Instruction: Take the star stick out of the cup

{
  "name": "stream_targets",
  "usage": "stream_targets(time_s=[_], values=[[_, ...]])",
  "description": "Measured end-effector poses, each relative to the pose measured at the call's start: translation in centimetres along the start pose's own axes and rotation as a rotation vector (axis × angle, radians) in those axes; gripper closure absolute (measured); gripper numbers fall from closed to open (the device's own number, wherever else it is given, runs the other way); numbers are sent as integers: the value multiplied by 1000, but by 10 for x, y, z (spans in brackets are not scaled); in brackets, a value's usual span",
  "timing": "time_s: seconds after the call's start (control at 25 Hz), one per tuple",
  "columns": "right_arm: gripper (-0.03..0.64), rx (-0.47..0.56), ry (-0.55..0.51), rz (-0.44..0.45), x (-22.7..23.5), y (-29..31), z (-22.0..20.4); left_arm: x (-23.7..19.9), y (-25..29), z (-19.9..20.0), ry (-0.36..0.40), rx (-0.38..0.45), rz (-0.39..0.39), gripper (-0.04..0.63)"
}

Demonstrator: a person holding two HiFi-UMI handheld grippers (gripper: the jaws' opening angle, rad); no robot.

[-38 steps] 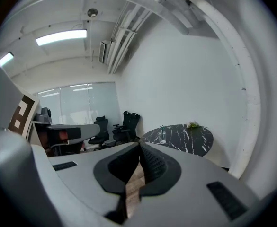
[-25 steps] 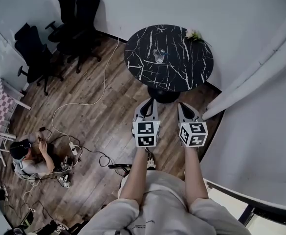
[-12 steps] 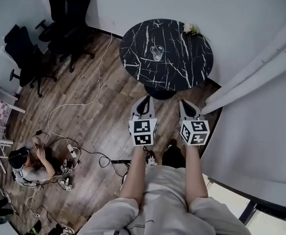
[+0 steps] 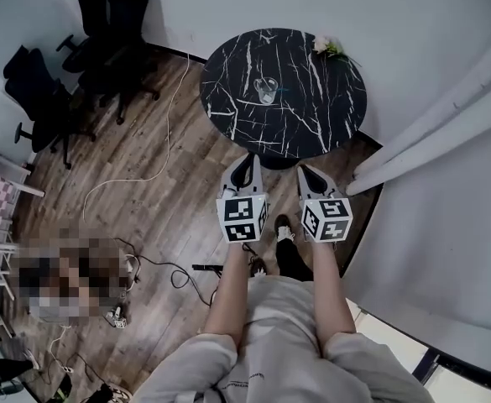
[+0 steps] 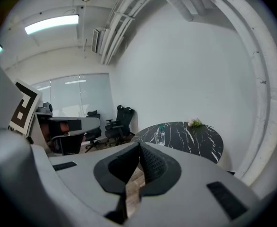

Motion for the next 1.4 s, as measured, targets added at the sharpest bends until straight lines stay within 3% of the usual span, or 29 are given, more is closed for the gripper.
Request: stream_targets(time_s=[0.28,0.52,0.76,1.0,1.08,1.28,1.4], values=[[581,32,21,97,23,44,30,-1,55,10,31,-19,-1,571],[581,61,-2,131,43,81,72,-6,97,52,67,16,7,571],[581,52,-56,157,66,116,95,-21,132,54,67,-8,59,571],[580,53,-81,205,93,154,121,-31,167,82,70,22,119,572],[580,55,-116,219,100,164,127,-32,176,83,73,19,142,571],[580,75,-340,267,115,181,145,-32,197,85,65,29,208,571],[581,66,-358,324,126,189,144,-25,209,80,46,26,233,571]])
Point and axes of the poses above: the fingertips, and each gripper's own axes: y forward along the fingers, x to its right, z out of its top, the point moved 3 cm from there along -y, backward along the fingers, and after that the axes turned 3 degrees about z, right-handed, at the moved point
